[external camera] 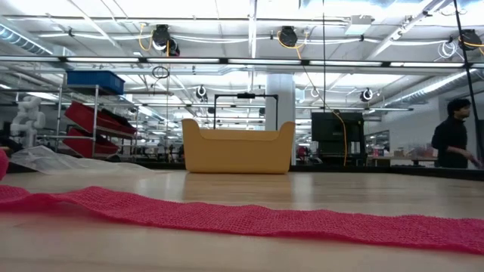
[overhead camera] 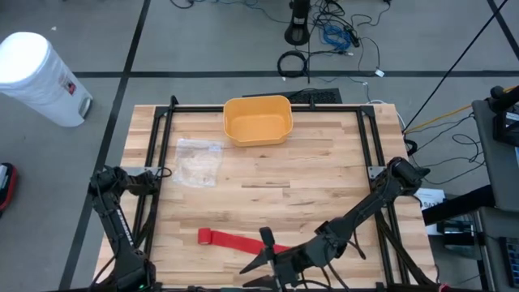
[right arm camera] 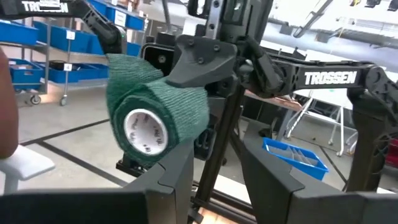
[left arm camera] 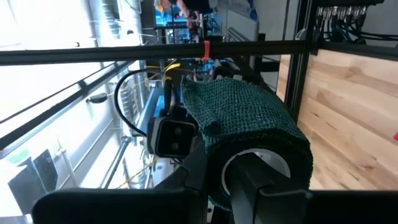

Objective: Roll bandage
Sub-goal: Roll the green bandage

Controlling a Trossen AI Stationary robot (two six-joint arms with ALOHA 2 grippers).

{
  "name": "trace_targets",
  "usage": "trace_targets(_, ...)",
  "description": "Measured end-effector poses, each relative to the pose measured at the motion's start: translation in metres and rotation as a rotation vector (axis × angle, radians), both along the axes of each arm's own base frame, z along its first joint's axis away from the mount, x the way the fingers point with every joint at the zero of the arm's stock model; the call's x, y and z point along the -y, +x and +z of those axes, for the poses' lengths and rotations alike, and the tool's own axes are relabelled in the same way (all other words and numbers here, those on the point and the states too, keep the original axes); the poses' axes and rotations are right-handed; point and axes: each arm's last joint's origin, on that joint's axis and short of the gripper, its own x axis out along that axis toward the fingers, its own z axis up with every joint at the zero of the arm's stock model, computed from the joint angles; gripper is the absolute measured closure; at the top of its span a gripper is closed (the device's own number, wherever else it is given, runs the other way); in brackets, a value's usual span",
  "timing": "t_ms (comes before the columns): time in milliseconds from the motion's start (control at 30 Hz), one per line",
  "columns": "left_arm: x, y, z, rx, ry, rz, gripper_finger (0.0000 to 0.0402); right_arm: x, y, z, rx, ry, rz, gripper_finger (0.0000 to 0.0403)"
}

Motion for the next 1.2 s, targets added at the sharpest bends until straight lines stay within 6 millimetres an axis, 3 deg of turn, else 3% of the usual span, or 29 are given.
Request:
trace_targets(400,-0.001,0.000,0.000,0.001,0.001,0.024,0.0359,-0.003,-0.003,0.001,-0.008,0.034,0.056,0.0281)
trace_targets(833,-0.006,0.006,0.002,0.004,-0.004,0.048,0.0359,-0.004,-0.003,0.001,-0.023,0.054,0.092,0.0231)
trace_targets(1200,-0.014,0.018,0.003,0.005,-0.006,0.081,0.0359,-0.001,-0.001,0.001,-0.004,0.032,0.077,0.0239)
